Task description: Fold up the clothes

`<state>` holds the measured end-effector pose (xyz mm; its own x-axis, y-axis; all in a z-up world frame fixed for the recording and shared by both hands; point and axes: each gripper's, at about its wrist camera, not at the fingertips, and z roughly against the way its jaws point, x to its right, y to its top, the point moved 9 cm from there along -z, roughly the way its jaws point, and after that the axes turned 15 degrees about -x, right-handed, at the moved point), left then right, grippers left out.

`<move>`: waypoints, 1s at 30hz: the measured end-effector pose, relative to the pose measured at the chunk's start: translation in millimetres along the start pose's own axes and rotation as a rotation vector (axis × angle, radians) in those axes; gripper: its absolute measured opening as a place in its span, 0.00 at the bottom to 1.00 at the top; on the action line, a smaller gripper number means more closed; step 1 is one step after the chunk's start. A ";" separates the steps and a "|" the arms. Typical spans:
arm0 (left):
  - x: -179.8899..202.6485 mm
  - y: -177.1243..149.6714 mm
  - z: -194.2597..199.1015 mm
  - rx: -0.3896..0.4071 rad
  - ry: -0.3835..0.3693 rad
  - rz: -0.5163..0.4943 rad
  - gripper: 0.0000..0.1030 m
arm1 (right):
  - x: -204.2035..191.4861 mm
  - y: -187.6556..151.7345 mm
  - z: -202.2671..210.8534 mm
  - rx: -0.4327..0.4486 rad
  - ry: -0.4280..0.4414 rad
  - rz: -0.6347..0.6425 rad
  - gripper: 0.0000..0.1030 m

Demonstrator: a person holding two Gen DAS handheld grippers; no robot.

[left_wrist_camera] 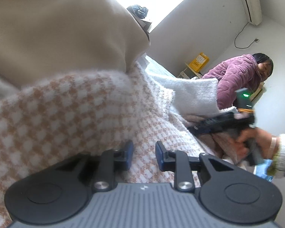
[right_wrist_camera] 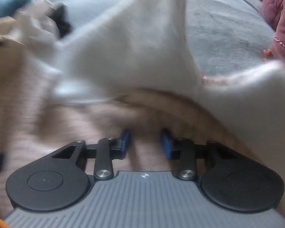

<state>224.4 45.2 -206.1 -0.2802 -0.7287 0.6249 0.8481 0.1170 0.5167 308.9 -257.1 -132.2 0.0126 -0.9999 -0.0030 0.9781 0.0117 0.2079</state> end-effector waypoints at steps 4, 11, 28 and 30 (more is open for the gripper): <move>-0.4 0.3 0.6 0.006 0.000 -0.005 0.26 | 0.5 35.4 -10.2 0.086 -0.051 -0.003 0.22; 0.8 -2.4 -2.5 0.017 0.006 -0.032 0.27 | 12.1 65.9 -22.7 0.167 -0.098 -0.021 0.14; 5.7 -5.0 -3.5 0.019 0.037 -0.051 0.27 | -3.7 -5.9 75.3 0.159 0.158 -0.033 0.28; 7.3 -4.2 -3.4 0.015 0.049 -0.053 0.27 | -18.2 -40.1 85.9 0.119 0.221 0.009 0.28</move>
<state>220.4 37.1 -205.7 -0.3021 -0.7662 0.5671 0.8258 0.0869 0.5573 251.5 -239.9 -56.4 0.0792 -0.9741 -0.2120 0.9466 0.0067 0.3225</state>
